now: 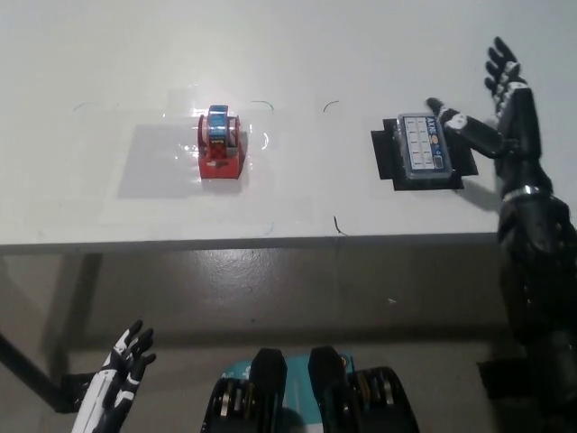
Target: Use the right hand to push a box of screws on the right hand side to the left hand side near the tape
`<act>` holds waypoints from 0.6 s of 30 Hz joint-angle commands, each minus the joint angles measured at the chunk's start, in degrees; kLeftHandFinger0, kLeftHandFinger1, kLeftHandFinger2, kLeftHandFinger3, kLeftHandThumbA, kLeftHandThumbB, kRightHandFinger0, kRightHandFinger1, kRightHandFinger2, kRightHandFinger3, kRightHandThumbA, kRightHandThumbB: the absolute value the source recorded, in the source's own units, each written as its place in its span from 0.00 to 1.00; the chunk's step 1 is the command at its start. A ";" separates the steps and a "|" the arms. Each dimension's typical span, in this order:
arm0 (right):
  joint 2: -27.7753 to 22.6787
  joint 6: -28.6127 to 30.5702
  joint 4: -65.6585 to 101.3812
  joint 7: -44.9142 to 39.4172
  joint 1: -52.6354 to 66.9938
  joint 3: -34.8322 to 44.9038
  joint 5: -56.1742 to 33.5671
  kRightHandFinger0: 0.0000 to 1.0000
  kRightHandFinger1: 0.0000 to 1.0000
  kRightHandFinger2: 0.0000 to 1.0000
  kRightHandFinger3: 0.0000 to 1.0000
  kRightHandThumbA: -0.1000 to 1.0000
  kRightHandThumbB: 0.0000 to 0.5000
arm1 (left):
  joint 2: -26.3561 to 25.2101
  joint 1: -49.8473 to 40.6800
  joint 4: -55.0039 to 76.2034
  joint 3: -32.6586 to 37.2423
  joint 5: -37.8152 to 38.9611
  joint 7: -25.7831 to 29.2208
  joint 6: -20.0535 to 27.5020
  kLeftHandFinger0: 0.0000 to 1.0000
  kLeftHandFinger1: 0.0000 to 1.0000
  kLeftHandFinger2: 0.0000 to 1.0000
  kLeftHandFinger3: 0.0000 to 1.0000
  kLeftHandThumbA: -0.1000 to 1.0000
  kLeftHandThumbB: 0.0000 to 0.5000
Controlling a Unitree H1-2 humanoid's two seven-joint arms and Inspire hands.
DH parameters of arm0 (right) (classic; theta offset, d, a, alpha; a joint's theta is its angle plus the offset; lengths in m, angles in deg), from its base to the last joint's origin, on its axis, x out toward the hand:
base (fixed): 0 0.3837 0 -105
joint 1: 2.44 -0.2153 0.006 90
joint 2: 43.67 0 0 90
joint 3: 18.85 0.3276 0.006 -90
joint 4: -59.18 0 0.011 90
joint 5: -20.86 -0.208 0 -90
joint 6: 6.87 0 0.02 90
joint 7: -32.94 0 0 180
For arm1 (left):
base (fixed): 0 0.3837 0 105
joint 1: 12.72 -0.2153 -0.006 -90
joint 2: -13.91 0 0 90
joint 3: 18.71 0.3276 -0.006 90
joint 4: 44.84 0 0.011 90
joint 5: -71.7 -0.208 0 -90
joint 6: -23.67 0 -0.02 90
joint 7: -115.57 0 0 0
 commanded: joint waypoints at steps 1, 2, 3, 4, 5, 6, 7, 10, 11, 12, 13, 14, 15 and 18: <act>-0.31 5.94 -9.46 -0.37 -6.80 1.38 -3.38 1.00 1.00 1.00 1.00 1.00 0.41 | -0.90 0.26 1.72 0.04 0.58 -0.90 1.60 1.00 1.00 1.00 1.00 0.84 0.32; -0.33 6.32 -10.78 -0.69 -7.23 1.48 -3.65 1.00 1.00 1.00 1.00 1.00 0.44 | -0.90 0.28 1.69 0.03 0.59 -0.92 1.62 1.00 1.00 1.00 1.00 0.84 0.32; -0.23 6.88 -14.63 -1.71 -8.62 1.97 -4.64 1.00 1.00 1.00 1.00 1.00 0.50 | -0.85 0.18 1.66 -0.06 0.71 -0.90 1.90 1.00 1.00 1.00 1.00 0.84 0.31; -0.18 7.04 -16.78 -2.00 -9.36 2.29 -5.07 1.00 1.00 1.00 1.00 1.00 0.50 | -0.83 0.13 1.69 -0.08 0.79 -0.94 1.95 1.00 1.00 1.00 1.00 0.84 0.31; -0.08 7.66 -18.87 -1.68 -9.98 2.50 -5.12 1.00 1.00 1.00 1.00 1.00 0.49 | -0.88 -0.01 1.92 -0.07 0.90 -1.07 1.79 1.00 1.00 1.00 1.00 0.84 0.30; -0.02 7.30 -20.64 -1.99 -10.47 2.81 -5.51 1.00 1.00 1.00 1.00 1.00 0.52 | -0.91 -0.05 2.13 -0.07 1.12 -1.23 1.56 1.00 1.00 1.00 1.00 0.84 0.32; -0.01 7.55 -21.82 -1.96 -10.82 3.01 -5.63 1.00 1.00 1.00 1.00 1.00 0.51 | -0.90 -0.05 2.17 -0.11 1.13 -1.24 1.57 1.00 1.00 1.00 1.00 0.84 0.32; 0.29 8.32 -25.74 -1.53 -11.76 4.02 -6.56 1.00 1.00 1.00 1.00 1.00 0.50 | -0.82 0.12 1.89 -0.13 0.80 -1.11 2.25 1.00 1.00 1.00 1.00 0.85 0.32; 0.34 8.58 -26.85 -1.22 -11.99 4.23 -6.73 1.00 1.00 1.00 1.00 1.00 0.51 | -0.79 0.14 1.91 -0.17 0.73 -1.04 2.22 1.00 1.00 1.00 1.00 0.85 0.33; 0.31 8.80 -27.75 -0.76 -12.19 4.24 -6.64 1.00 1.00 1.00 1.00 1.00 0.51 | -0.74 0.07 2.09 -0.19 0.73 -0.99 2.07 1.00 1.00 1.00 1.00 0.85 0.33; 0.25 8.49 -28.47 0.46 -12.31 3.81 -5.98 1.00 1.00 1.00 1.00 1.00 0.51 | -0.79 0.14 2.13 -0.19 0.81 -1.08 2.16 1.00 1.00 1.00 1.00 0.85 0.32; 0.14 8.73 -29.07 1.30 -12.24 3.39 -5.42 1.00 1.00 1.00 1.00 1.00 0.50 | -0.79 0.11 2.20 -0.21 0.99 -1.17 2.02 1.00 1.00 1.00 1.00 0.85 0.30; 0.03 9.03 -29.70 2.09 -12.14 2.99 -4.92 1.00 1.00 1.00 1.00 1.00 0.48 | -0.84 0.04 2.41 -0.28 1.12 -1.21 1.69 1.00 1.00 1.00 1.00 0.85 0.31; -0.46 9.11 -31.13 3.17 -11.79 2.36 -4.36 1.00 1.00 1.00 1.00 1.00 0.47 | -0.92 0.16 2.01 -0.42 0.98 -1.19 2.42 1.00 1.00 1.00 1.00 0.85 0.30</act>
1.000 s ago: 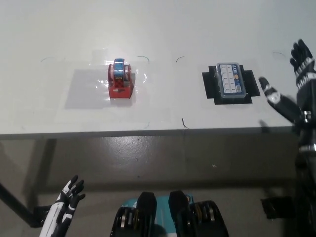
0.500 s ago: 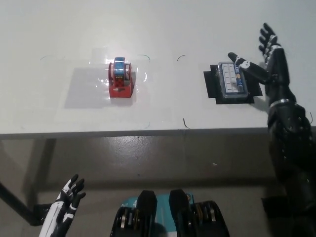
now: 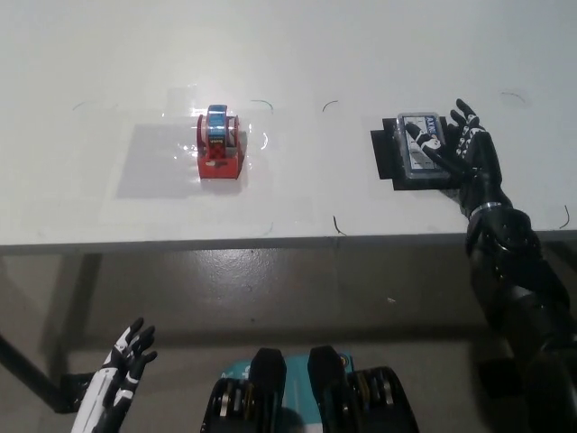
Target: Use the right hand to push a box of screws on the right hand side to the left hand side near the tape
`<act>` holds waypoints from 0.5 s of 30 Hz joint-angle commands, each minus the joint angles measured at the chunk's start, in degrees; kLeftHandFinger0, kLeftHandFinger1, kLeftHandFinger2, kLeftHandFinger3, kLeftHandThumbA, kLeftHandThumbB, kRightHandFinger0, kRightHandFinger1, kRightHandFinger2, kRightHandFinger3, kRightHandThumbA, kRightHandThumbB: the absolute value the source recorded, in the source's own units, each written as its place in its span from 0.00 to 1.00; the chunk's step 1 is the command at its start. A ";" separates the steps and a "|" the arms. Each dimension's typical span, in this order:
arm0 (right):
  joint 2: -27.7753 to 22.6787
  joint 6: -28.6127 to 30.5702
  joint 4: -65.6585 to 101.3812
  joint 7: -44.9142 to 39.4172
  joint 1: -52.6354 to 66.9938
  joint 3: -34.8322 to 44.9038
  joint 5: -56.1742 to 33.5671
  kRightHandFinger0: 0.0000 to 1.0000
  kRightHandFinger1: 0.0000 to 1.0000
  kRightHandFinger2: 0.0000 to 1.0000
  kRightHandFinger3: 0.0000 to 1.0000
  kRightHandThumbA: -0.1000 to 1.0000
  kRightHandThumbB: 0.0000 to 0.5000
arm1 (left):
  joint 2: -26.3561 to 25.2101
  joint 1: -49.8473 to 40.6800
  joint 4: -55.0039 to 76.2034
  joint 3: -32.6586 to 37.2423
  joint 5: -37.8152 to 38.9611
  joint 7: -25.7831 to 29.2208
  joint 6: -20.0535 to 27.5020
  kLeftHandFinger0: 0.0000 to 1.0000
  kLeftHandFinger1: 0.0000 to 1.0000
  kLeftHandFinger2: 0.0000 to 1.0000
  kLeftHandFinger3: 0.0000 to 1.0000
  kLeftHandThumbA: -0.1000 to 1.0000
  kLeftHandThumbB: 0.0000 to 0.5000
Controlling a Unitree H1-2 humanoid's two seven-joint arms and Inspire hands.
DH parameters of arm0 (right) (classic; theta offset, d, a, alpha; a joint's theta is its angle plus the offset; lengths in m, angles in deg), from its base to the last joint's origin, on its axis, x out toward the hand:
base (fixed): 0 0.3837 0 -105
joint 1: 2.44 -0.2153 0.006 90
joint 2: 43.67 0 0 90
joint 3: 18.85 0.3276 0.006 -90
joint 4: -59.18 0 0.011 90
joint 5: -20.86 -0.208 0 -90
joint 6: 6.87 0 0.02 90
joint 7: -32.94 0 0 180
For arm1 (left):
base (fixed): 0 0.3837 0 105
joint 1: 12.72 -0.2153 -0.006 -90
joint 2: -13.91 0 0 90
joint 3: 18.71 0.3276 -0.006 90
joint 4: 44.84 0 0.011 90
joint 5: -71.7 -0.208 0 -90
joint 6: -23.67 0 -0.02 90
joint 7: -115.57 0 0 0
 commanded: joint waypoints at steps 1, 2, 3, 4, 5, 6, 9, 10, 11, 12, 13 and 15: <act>-0.90 3.17 -1.78 2.65 -3.07 -0.49 -0.12 1.00 1.00 1.00 1.00 1.00 0.47 | -0.95 0.17 1.45 -0.35 0.86 -0.61 2.39 1.00 1.00 1.00 1.00 0.85 0.32; -0.96 3.38 -2.09 2.57 -3.01 -0.50 -0.26 1.00 1.00 1.00 1.00 1.00 0.47 | -0.95 0.18 1.28 -0.38 0.91 -0.62 2.30 1.00 1.00 1.00 1.00 0.85 0.32; -0.86 3.63 -2.13 2.52 -2.89 -0.53 -0.35 1.00 1.00 1.00 1.00 1.00 0.48 | -1.13 0.15 1.58 -0.42 0.64 -0.55 1.96 1.00 1.00 1.00 1.00 0.85 0.33; -0.75 3.96 -2.22 2.60 -2.69 -0.58 -0.38 1.00 1.00 1.00 1.00 1.00 0.46 | -1.21 0.08 1.94 -0.43 0.65 -0.61 1.61 1.00 1.00 1.00 1.00 0.85 0.31; -0.39 4.50 -2.14 2.47 -2.34 -0.27 -0.82 1.00 1.00 1.00 1.00 1.00 0.46 | -1.14 0.13 2.09 -0.39 0.76 -0.68 1.46 1.00 1.00 1.00 1.00 0.85 0.31; -0.17 4.76 -2.11 2.44 -2.29 -0.13 -1.03 1.00 1.00 1.00 1.00 1.00 0.47 | -1.13 0.21 2.04 -0.41 0.82 -0.73 1.51 1.00 1.00 1.00 1.00 0.85 0.32; 1.45 5.74 -1.75 2.18 -2.02 0.82 -2.22 1.00 1.00 1.00 1.00 1.00 0.53 | -1.08 0.29 2.06 -0.29 0.97 -0.94 1.35 1.00 1.00 1.00 1.00 0.85 0.32; 2.53 5.84 -1.11 0.99 -1.94 1.62 -3.41 1.00 1.00 1.00 1.00 1.00 0.57 | -1.02 0.40 1.92 -0.26 1.09 -1.01 1.40 1.00 1.00 1.00 1.00 0.85 0.32; 3.24 5.93 -0.60 0.42 -1.87 1.97 -3.93 1.00 1.00 1.00 1.00 1.00 0.58 | -0.97 0.46 1.95 -0.24 1.14 -1.02 1.33 1.00 1.00 1.00 1.00 0.85 0.32; 3.95 5.86 -0.24 0.11 -1.79 2.15 -4.20 1.00 1.00 1.00 1.00 1.00 0.61 | -0.93 0.53 1.75 -0.27 1.21 -1.01 1.44 1.00 1.00 1.00 1.00 0.85 0.32; 4.73 5.92 0.29 0.32 -1.61 2.14 -4.18 1.00 1.00 1.00 1.00 1.00 0.64 | -0.85 0.58 1.66 -0.30 1.19 -0.93 1.69 1.00 1.00 1.00 1.00 0.84 0.32; 6.36 5.95 1.16 0.94 -1.36 2.51 -4.52 1.00 1.00 1.00 1.00 1.00 0.69 | -0.75 0.61 1.57 -0.42 1.11 -0.72 1.94 1.00 1.00 1.00 1.00 0.84 0.32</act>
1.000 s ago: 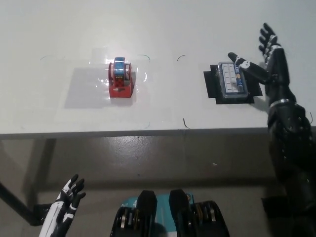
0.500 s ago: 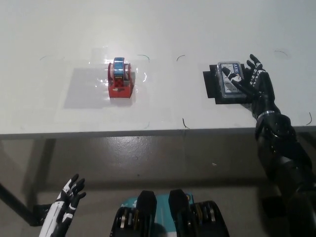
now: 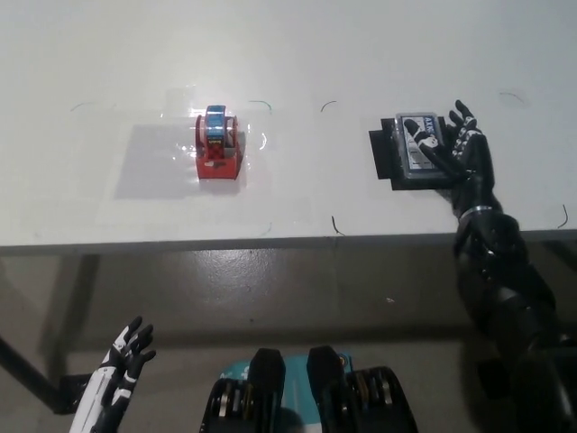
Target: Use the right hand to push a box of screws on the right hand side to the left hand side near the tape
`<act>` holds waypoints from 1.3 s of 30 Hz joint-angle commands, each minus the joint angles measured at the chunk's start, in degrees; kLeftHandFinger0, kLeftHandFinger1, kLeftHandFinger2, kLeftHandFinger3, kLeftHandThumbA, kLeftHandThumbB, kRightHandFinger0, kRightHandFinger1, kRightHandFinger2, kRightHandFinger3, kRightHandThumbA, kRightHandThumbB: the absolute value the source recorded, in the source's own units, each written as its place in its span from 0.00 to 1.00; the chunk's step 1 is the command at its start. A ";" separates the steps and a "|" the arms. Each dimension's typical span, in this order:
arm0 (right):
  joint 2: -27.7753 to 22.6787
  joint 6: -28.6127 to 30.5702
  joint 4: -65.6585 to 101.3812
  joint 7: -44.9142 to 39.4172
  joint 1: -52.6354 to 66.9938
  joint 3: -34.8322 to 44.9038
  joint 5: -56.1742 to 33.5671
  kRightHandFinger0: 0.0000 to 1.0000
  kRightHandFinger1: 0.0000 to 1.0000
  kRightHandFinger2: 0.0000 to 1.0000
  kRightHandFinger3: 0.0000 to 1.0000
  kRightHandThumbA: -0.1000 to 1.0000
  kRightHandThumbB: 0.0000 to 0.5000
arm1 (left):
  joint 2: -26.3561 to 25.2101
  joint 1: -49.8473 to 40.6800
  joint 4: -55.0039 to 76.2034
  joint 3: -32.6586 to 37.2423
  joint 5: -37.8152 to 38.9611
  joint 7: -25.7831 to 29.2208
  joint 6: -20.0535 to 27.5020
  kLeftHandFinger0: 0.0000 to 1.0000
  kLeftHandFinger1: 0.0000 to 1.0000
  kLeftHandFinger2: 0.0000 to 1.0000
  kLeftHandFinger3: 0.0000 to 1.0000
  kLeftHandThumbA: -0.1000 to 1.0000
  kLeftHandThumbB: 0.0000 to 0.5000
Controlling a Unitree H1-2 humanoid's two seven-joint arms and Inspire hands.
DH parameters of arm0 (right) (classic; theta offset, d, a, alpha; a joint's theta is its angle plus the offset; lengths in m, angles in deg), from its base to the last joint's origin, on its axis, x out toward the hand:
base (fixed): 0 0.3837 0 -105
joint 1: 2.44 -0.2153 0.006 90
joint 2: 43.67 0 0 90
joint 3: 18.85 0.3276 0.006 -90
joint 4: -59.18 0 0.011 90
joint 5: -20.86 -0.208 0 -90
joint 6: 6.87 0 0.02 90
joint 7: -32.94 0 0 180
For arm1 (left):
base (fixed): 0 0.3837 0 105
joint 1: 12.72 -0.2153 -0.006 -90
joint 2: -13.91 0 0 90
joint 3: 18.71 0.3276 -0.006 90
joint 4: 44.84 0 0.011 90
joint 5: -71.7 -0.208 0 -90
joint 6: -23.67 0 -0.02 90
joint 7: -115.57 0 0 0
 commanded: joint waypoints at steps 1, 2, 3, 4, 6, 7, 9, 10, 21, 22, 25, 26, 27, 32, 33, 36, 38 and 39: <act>4.30 2.59 2.37 -0.01 -1.31 1.62 -3.32 1.00 1.00 1.00 1.00 1.00 0.73 | -0.68 0.59 1.41 -0.14 0.96 -0.65 2.01 1.00 1.00 1.00 1.00 0.84 0.32; 4.79 2.59 2.52 -0.01 -1.29 1.89 -3.53 1.00 1.00 1.00 1.00 1.00 0.74 | -0.58 0.62 1.37 -0.07 0.92 -0.64 1.96 1.00 1.00 1.00 1.00 0.84 0.32; 5.66 2.59 3.11 -0.15 -1.13 2.22 -3.85 1.00 1.00 1.00 1.00 1.00 0.67 | -0.63 0.64 1.43 -0.08 0.89 -0.64 1.84 1.00 1.00 1.00 1.00 0.84 0.32; 6.65 2.59 3.41 0.05 -1.17 2.74 -4.29 1.00 1.00 1.00 1.00 1.00 0.63 | -0.74 0.66 1.39 -0.10 0.87 -0.68 1.90 1.00 1.00 1.00 1.00 0.84 0.32; 8.37 2.59 4.09 0.55 -1.08 3.69 -4.93 1.00 1.00 1.00 1.00 1.00 0.66 | -0.83 0.55 1.47 -0.18 0.85 -0.71 2.12 1.00 1.00 1.00 1.00 0.85 0.31; 9.25 2.59 3.61 2.11 -1.43 4.18 -4.94 1.00 1.00 1.00 1.00 1.00 0.65 | -0.89 0.49 1.58 -0.20 0.97 -0.81 2.09 1.00 1.00 1.00 1.00 0.85 0.31; 10.55 2.59 3.14 3.85 -1.82 4.68 -4.79 1.00 1.00 1.00 1.00 1.00 0.65 | -1.14 0.46 1.43 -0.18 1.40 -1.23 2.18 1.00 1.00 1.00 1.00 0.85 0.31; 11.25 2.59 2.94 4.62 -1.93 4.81 -4.68 1.00 1.00 1.00 1.00 1.00 0.63 | -1.24 0.43 1.45 -0.26 1.49 -1.24 1.84 1.00 1.00 1.00 1.00 0.85 0.31; 16.31 2.59 2.95 8.06 -3.87 8.50 -7.02 1.00 1.00 1.00 1.00 1.00 0.56 | -0.88 0.31 1.98 -0.24 1.18 -1.08 1.73 1.00 1.00 1.00 1.00 0.84 0.31; 16.66 2.59 2.96 7.90 -4.18 8.80 -7.25 1.00 1.00 1.00 1.00 1.00 0.59 | -0.86 0.42 2.06 -0.13 1.44 -1.31 1.66 1.00 1.00 1.00 1.00 0.84 0.31; 17.86 2.59 2.51 7.64 -5.07 10.45 -8.80 1.00 1.00 1.00 1.00 1.00 0.58 | -1.05 0.28 2.47 -0.09 1.07 -1.23 1.61 1.00 1.00 1.00 1.00 0.86 0.31; 18.14 2.59 2.61 7.67 -5.17 10.61 -8.88 1.00 1.00 1.00 1.00 1.00 0.58 | -1.00 0.24 2.45 -0.17 0.99 -1.08 1.80 1.00 1.00 1.00 1.00 0.86 0.31; 18.61 2.59 2.54 8.17 -5.47 10.47 -8.62 1.00 1.00 1.00 1.00 1.00 0.53 | -1.01 0.16 2.36 -0.26 0.69 -0.87 2.11 1.00 1.00 1.00 1.00 0.86 0.31; 19.69 2.59 2.33 9.91 -6.40 10.02 -8.13 1.00 1.00 1.00 1.00 1.00 0.45 | -1.03 0.23 2.47 -0.35 1.16 -0.99 1.32 1.00 1.00 1.00 1.00 0.85 0.34; 20.07 2.59 2.38 10.27 -6.40 9.66 -7.66 1.00 1.00 1.00 1.00 1.00 0.43 | -1.05 0.17 2.82 -0.23 1.40 -1.19 0.88 1.00 1.00 1.00 1.00 0.85 0.33; 20.91 2.59 2.22 10.68 -6.84 9.93 -8.25 1.00 1.00 1.00 1.00 1.00 0.42 | -1.06 0.47 2.72 -0.05 1.35 -1.37 1.16 1.00 1.00 1.00 1.00 0.85 0.31; 21.32 2.59 1.77 11.67 -7.12 9.69 -8.04 1.00 1.00 1.00 1.00 1.00 0.43 | -1.09 0.36 3.04 -0.04 0.94 -1.16 0.90 1.00 1.00 1.00 1.00 0.86 0.33; 21.46 2.59 1.41 11.83 -7.39 9.60 -8.07 1.00 1.00 1.00 1.00 1.00 0.42 | -1.10 0.47 3.09 -0.05 0.80 -1.08 0.93 1.00 1.00 1.00 1.00 0.86 0.33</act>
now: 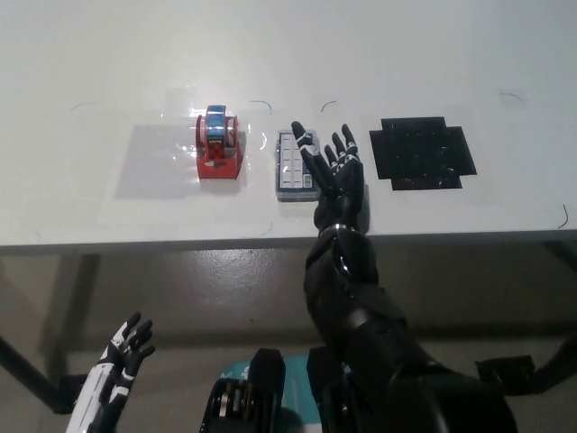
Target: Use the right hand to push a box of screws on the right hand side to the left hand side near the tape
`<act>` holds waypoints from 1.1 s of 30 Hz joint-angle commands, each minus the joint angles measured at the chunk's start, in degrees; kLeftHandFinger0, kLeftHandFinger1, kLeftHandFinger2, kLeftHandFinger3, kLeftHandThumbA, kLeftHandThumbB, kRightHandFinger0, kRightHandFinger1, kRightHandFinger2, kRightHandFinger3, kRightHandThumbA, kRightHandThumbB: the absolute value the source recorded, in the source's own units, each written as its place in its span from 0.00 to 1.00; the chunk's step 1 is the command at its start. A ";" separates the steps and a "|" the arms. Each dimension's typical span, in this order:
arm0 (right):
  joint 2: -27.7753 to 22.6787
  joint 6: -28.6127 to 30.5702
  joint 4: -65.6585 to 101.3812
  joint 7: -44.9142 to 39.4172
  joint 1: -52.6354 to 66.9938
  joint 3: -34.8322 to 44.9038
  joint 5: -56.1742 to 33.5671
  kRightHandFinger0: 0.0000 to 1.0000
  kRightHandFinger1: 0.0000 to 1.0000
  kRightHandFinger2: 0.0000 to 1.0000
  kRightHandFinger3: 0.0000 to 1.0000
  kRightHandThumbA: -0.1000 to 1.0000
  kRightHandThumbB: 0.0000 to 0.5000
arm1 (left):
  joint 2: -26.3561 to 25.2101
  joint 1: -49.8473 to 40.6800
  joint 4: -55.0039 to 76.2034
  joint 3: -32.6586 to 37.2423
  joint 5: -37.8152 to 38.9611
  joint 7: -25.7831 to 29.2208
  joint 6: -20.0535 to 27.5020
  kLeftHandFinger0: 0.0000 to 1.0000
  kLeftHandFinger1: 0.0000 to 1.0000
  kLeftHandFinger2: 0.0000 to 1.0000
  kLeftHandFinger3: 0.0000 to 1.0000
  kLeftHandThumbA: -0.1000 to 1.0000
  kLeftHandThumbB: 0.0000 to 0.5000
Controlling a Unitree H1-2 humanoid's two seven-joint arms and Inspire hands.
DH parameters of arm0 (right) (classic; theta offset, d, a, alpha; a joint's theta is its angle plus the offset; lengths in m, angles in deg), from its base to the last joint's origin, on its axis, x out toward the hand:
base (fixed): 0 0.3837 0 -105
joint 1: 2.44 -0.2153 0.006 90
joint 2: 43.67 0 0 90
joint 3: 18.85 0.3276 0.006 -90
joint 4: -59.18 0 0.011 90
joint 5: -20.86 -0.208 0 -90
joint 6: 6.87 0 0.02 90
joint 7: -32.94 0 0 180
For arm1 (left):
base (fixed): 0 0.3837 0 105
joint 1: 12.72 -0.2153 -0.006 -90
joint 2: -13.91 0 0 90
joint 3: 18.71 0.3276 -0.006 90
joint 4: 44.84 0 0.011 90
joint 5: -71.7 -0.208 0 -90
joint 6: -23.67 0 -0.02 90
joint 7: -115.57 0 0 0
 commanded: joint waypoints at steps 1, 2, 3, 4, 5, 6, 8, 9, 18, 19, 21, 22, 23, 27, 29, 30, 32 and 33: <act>1.86 0.55 -0.84 2.31 -4.37 -0.31 -0.94 1.00 1.00 1.00 1.00 1.00 0.42 | -0.94 0.55 1.94 0.13 0.39 -0.73 1.18 1.00 1.00 1.00 1.00 0.86 0.33; 1.95 0.55 -1.11 1.66 -4.59 -0.15 -1.31 1.00 1.00 1.00 1.00 1.00 0.41 | -0.90 0.77 1.78 0.08 0.51 -0.72 1.32 1.00 1.00 1.00 1.00 0.86 0.33; 2.13 0.55 -1.46 0.94 -4.87 0.17 -1.92 1.00 1.00 1.00 1.00 1.00 0.42 | -0.88 0.90 1.74 0.04 0.71 -0.77 1.38 1.00 1.00 1.00 1.00 0.86 0.34; 2.19 0.55 -1.51 0.76 -4.93 0.27 -2.11 1.00 1.00 1.00 1.00 1.00 0.42 | -0.87 0.91 1.80 0.05 0.77 -0.80 1.38 1.00 1.00 1.00 1.00 0.86 0.34; 2.44 0.55 -1.83 0.86 -5.09 0.04 -2.00 1.00 1.00 1.00 1.00 1.00 0.40 | -0.96 0.80 2.16 0.02 0.70 -0.77 1.08 1.00 1.00 1.00 1.00 0.86 0.33; 2.68 0.55 -2.41 0.39 -5.33 0.06 -2.38 1.00 1.00 1.00 1.00 1.00 0.40 | -1.09 0.78 2.22 0.01 0.86 -0.91 1.08 1.00 1.00 1.00 1.00 0.86 0.33; 2.92 0.55 -2.88 0.17 -5.55 -0.01 -2.85 1.00 1.00 1.00 1.00 1.00 0.40 | -1.15 0.71 2.67 -0.01 1.06 -0.99 0.49 1.00 1.00 1.00 1.00 0.86 0.34; 3.04 0.55 -3.11 0.32 -5.75 -0.05 -2.94 1.00 1.00 1.00 1.00 1.00 0.40 | -1.14 0.79 2.77 -0.05 0.99 -0.89 0.29 1.00 1.00 1.00 1.00 0.86 0.34; 4.43 -0.63 -4.77 0.53 -6.73 -0.64 -3.37 1.00 1.00 1.00 1.00 1.00 0.45 | -1.26 1.07 3.27 -0.13 1.33 -1.12 -0.09 1.00 1.00 1.00 1.00 0.85 0.34; 4.45 -0.72 -4.84 0.53 -6.74 -0.80 -3.26 1.00 1.00 1.00 1.00 1.00 0.45 | -1.18 1.18 3.35 -0.10 1.36 -1.14 -0.12 1.00 1.00 1.00 1.00 0.85 0.34; 4.64 -0.74 -5.07 0.74 -6.80 -1.16 -2.98 1.00 1.00 1.00 1.00 1.00 0.46 | -1.08 1.42 3.23 -0.19 1.29 -1.05 0.05 1.00 1.00 1.00 1.00 0.85 0.32; 4.89 -0.68 -5.13 0.73 -6.76 -0.96 -3.31 1.00 1.00 1.00 1.00 1.00 0.46 | -1.01 1.54 2.93 -0.24 1.44 -1.11 0.37 1.00 1.00 1.00 1.00 0.84 0.32; 4.93 -0.62 -5.15 0.77 -6.75 -0.92 -3.38 1.00 1.00 1.00 1.00 1.00 0.46 | -1.00 1.57 2.86 -0.26 1.48 -1.16 0.46 1.00 1.00 1.00 1.00 0.84 0.32; 5.18 -0.50 -5.34 0.10 -6.74 -0.60 -3.94 1.00 1.00 1.00 1.00 1.00 0.44 | -1.06 1.58 2.89 -0.35 0.97 -1.07 0.34 1.00 1.00 1.00 1.00 0.85 0.34; 5.22 -0.39 -5.20 0.04 -6.71 -0.36 -4.36 1.00 1.00 1.00 1.00 1.00 0.41 | -1.04 1.39 3.24 -0.43 1.29 -1.14 -0.52 1.00 1.00 1.00 1.00 0.85 0.36; 5.04 -0.11 -5.11 -0.01 -6.69 -0.39 -4.45 1.00 1.00 1.00 1.00 1.00 0.39 | -0.97 1.45 3.20 -0.48 0.64 -0.82 -0.27 1.00 1.00 1.00 1.00 0.85 0.35; 4.89 -0.02 -5.07 0.27 -6.50 -0.81 -4.16 1.00 1.00 1.00 1.00 1.00 0.41 | -1.07 1.31 3.39 -0.52 0.53 -0.85 -0.34 1.00 1.00 1.00 1.00 0.86 0.35; 4.46 0.47 -5.04 2.25 -6.35 -1.92 -2.72 1.00 1.00 1.00 1.00 1.00 0.39 | -1.04 1.40 3.40 -0.50 0.59 -0.89 -0.51 1.00 1.00 1.00 1.00 0.86 0.36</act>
